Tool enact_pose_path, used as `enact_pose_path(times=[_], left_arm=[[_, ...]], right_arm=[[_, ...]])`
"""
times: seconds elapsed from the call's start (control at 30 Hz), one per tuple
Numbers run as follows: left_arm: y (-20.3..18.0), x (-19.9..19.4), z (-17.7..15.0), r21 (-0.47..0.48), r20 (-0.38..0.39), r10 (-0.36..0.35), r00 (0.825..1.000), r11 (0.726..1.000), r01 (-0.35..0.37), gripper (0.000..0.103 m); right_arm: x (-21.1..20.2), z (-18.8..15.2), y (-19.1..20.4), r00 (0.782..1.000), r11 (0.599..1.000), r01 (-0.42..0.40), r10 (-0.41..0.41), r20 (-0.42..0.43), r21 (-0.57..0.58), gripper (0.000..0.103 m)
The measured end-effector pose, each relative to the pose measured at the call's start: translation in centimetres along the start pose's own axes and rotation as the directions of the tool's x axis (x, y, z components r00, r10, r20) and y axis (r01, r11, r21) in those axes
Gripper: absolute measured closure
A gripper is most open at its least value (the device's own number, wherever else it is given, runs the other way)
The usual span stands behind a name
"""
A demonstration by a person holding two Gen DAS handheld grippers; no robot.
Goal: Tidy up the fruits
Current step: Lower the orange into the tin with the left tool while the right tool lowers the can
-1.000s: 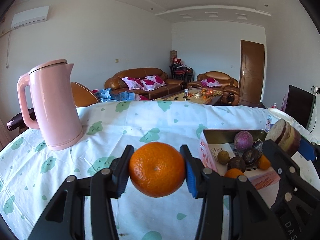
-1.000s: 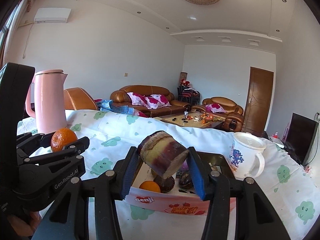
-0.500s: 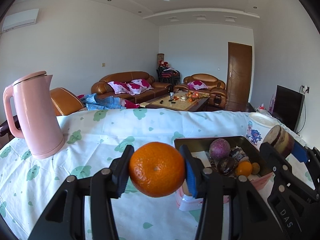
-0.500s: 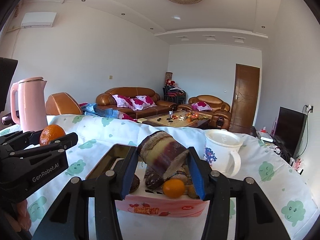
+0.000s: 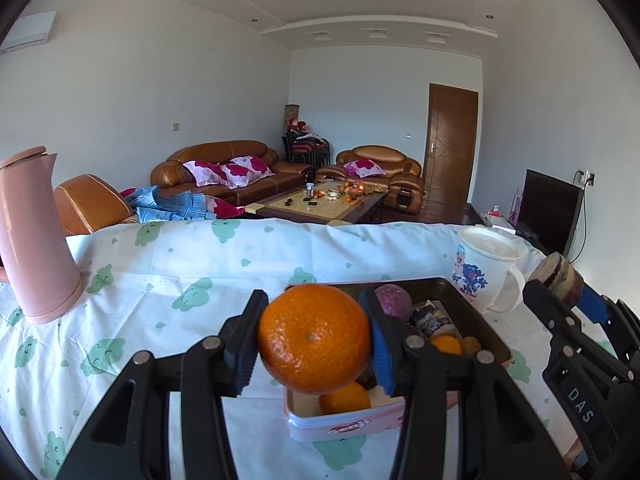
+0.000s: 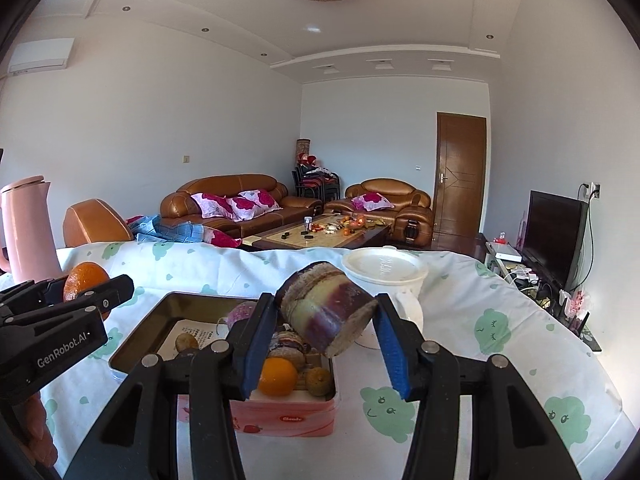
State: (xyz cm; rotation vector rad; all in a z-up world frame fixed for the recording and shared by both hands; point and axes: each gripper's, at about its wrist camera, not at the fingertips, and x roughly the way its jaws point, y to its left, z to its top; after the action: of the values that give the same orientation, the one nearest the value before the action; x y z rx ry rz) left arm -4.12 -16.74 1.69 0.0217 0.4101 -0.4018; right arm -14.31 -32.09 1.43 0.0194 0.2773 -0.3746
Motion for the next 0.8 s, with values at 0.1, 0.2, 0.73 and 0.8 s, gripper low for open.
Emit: enact_pose_path(times=[0.1, 0.2, 0.73, 0.8], left_arm=[[-1.4, 0.9, 0.2, 0.016, -0.011, -0.025, 1.000, 1.000, 0.025, 0.054], [-2.6, 1.8, 0.3, 0.035, -0.018, -0.035, 0.999, 0.999, 0.036, 0.054], [-3.7, 5.6, 1.6, -0.001, -0.043, -0.087, 0.995, 0.996, 0.087, 0.054], [-3.2, 6.0, 1.9, -0.004, -0.041, -0.081, 0.996, 0.997, 0.081, 0.054]], right_arm=[[0.1, 0.0, -0.6, 1.000, 1.000, 0.019, -0.019, -0.002, 0.008, 0.051], [0.3, 0.1, -1.2, 0.999, 0.999, 0.038, -0.038, -0.007, 0.016, 0.051], [4.6, 2.0, -0.5, 0.995, 0.995, 0.069, -0.073, -0.066, -0.066, 0.051], [5.7, 2.1, 0.0, 0.994, 0.994, 0.074, -0.080, -0.069, -0.080, 0.051]])
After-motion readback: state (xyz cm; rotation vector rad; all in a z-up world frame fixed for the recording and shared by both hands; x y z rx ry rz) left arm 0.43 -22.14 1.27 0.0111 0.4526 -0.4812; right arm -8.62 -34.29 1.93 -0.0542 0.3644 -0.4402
